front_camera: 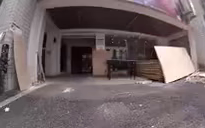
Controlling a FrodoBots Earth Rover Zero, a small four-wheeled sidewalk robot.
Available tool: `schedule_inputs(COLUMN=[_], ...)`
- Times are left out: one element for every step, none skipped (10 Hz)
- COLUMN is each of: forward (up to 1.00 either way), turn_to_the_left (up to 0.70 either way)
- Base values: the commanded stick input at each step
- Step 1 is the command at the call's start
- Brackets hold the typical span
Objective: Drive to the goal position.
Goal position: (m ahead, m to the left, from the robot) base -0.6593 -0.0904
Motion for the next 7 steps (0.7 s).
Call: schedule_inputs(forward=[0.45, 0.45, 0.45, 0.45, 0.45, 0.45, 0.45], turn_to_the_left=[0.27, 0.27, 0.27, 0.27, 0.27, 0.27, 0.27])
